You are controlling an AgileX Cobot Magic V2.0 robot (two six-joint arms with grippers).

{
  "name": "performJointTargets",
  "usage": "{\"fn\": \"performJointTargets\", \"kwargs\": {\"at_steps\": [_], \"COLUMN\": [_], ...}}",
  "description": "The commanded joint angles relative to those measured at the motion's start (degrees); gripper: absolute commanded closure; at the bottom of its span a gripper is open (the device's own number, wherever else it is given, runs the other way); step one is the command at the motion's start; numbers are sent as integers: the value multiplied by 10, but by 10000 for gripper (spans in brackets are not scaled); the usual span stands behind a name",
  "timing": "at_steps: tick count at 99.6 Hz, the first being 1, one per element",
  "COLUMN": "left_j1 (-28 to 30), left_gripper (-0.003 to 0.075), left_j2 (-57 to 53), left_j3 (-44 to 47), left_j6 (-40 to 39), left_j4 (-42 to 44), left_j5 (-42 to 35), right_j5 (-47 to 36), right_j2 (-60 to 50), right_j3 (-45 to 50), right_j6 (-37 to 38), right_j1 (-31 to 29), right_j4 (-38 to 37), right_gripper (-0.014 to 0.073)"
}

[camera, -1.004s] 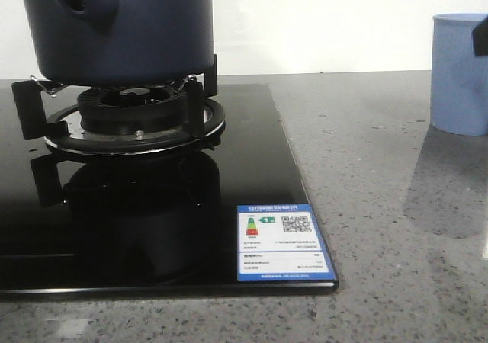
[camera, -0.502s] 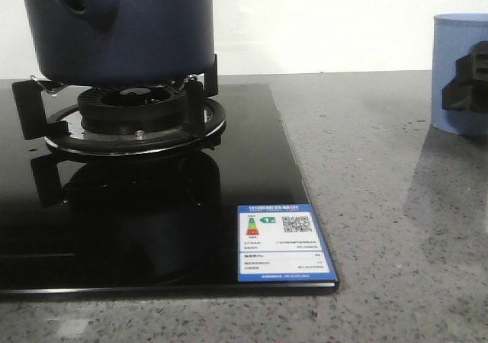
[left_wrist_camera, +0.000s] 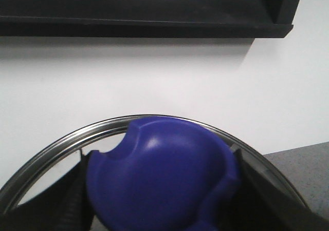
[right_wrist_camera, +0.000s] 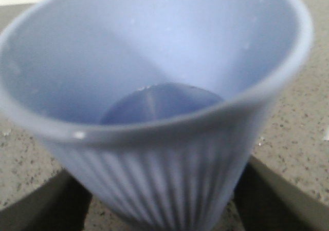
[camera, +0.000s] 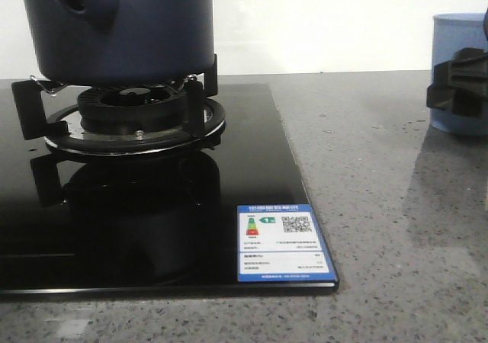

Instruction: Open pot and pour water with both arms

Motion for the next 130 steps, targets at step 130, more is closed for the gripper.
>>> {"fn": "performJointTargets", "kwargs": {"at_steps": [130], "left_j1": [3], "left_gripper": [395], "left_j2": [-15], "left_j3": [-22], "left_j6": [-3], "left_j4": [0], "left_j5": [-74], "right_j5": [440], "right_j2": [-43], "right_j3": [-444], "right_j6": [-29], "right_j1": [181], "right_j4": [-232], "right_gripper": [314]}}
